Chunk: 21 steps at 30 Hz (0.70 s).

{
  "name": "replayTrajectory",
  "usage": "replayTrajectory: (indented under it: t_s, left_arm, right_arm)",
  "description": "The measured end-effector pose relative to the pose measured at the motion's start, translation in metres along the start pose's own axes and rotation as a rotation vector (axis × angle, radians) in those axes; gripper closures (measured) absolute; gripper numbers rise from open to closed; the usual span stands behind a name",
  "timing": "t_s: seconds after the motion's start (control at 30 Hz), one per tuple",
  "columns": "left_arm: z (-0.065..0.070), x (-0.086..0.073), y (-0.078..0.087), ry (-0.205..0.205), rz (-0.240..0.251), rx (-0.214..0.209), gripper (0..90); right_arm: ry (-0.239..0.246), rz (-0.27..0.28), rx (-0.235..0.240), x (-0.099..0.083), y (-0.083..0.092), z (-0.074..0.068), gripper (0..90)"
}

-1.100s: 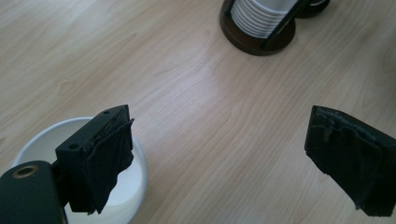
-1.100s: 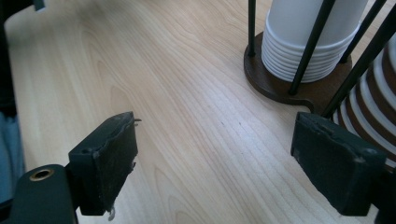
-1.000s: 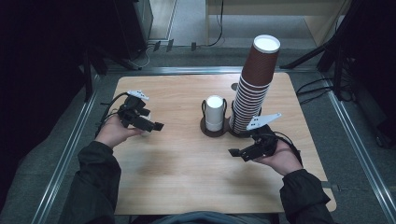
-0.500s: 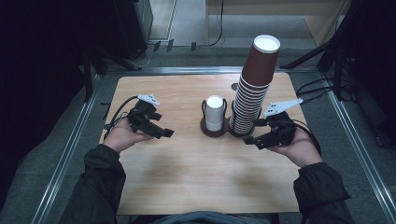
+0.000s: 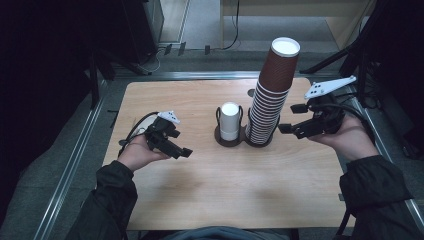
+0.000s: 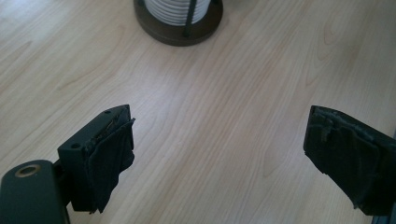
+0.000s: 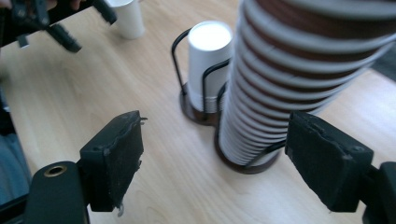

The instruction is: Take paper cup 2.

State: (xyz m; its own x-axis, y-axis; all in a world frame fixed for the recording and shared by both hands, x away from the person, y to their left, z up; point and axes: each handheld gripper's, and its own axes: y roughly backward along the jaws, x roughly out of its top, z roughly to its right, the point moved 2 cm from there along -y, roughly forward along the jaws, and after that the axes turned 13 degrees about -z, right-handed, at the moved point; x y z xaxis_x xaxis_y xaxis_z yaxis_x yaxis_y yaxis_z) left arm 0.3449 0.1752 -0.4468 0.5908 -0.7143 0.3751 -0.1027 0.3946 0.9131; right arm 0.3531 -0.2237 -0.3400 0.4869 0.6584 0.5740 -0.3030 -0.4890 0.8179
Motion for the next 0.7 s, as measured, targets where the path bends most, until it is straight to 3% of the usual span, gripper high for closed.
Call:
replayTrajectory:
  t_s: [0.13,0.2,0.27,0.6,0.7]
  left_arm:
    - [0.008,0.000,-0.004,-0.033,-0.009,0.014,8.6]
    - [0.013,-0.001,-0.006,-0.047,0.002,-0.022,8.6]
    - [0.016,-0.002,-0.008,-0.055,0.001,-0.025,8.5]
    - [0.021,-0.004,-0.011,-0.057,0.005,-0.036,8.6]
    - [0.021,-0.005,-0.014,-0.063,-0.007,-0.033,8.6]
  right_arm:
    - [-0.003,0.021,-0.035,0.009,0.019,0.009,19.7]
    - [-0.008,0.032,-0.049,0.014,0.028,0.014,19.7]
    - [-0.009,0.038,-0.058,0.020,0.036,0.018,19.5]
    - [-0.028,0.083,-0.074,0.047,0.044,0.037,15.0]
    - [-0.043,0.120,-0.063,0.062,0.046,0.043,14.4]
